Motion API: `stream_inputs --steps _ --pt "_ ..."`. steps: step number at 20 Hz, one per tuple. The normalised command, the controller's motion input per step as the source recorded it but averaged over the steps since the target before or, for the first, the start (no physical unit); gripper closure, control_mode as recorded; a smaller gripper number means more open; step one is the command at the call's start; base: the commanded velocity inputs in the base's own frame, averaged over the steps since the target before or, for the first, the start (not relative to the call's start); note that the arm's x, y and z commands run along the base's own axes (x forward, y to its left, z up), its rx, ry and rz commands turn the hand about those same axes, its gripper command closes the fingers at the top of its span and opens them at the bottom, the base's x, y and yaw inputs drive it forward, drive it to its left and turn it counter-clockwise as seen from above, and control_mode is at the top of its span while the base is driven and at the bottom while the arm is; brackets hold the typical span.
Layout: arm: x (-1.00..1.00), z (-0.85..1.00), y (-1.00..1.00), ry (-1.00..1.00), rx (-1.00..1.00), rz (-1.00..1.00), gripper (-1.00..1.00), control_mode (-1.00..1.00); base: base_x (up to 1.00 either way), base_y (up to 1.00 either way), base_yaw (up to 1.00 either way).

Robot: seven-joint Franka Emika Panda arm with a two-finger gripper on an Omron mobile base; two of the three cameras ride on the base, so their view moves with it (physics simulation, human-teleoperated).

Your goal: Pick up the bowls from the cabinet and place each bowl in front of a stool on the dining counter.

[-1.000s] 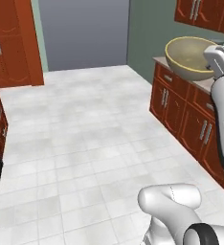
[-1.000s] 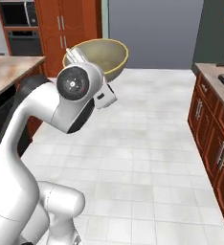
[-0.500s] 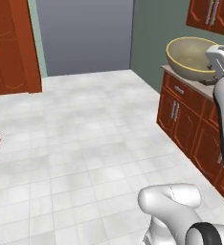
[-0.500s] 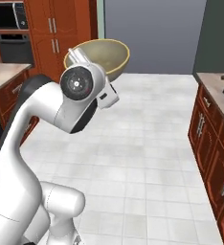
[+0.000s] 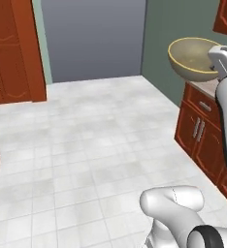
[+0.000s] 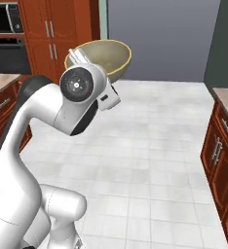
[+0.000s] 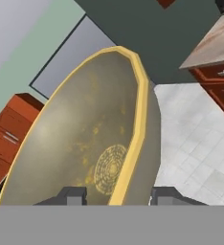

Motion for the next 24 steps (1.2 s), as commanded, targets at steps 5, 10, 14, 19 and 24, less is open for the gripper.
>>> stream_inputs --steps 5,10,14,19,24 --pt "0.0 0.0 0.0 0.0 0.0 0.0 1.0 1.0 1.0 0.02 0.25" --pt "0.0 0.0 0.0 0.0 0.0 0.0 1.0 1.0 1.0 -0.07 0.55" --pt "0.0 0.0 0.0 0.0 0.0 0.0 1.0 1.0 1.0 -0.12 0.6" --pt "0.0 0.0 0.0 0.0 0.0 0.0 1.0 1.0 1.0 -0.2 0.58" --pt "0.0 0.0 0.0 0.0 0.0 0.0 1.0 1.0 1.0 -0.5 0.42"
